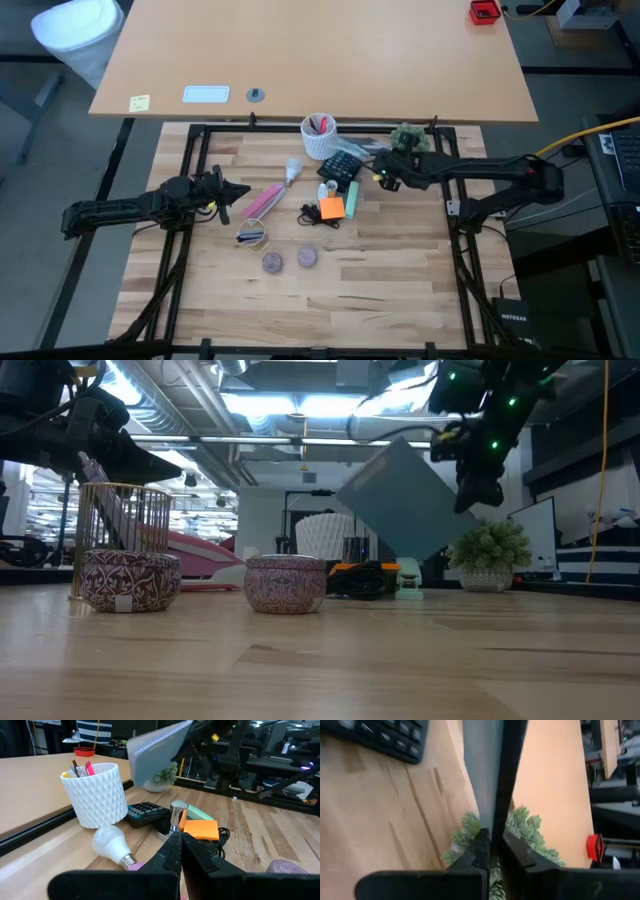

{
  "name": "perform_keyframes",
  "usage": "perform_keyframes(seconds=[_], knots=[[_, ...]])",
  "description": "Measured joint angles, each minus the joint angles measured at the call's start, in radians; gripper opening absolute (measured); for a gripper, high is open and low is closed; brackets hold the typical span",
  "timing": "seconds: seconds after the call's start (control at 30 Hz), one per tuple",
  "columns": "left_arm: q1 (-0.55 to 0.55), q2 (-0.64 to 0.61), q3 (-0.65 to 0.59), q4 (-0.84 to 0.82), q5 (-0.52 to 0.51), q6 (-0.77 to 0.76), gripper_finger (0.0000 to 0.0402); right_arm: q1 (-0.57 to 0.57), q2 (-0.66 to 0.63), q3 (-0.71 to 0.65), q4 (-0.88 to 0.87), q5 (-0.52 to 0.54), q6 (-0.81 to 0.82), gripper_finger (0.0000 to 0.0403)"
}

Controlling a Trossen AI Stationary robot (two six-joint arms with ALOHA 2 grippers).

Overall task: Screw lightbulb
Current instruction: Move the black book to the top right of the table

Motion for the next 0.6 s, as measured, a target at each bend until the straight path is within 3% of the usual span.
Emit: perform_keyframes(seconds=[0.6], knots=[[0.000, 0.000, 0.000, 0.000, 0.000, 0.000, 0.0001, -0.138, 0.059, 0.000, -0.213, 0.008, 0.000, 0.0021]])
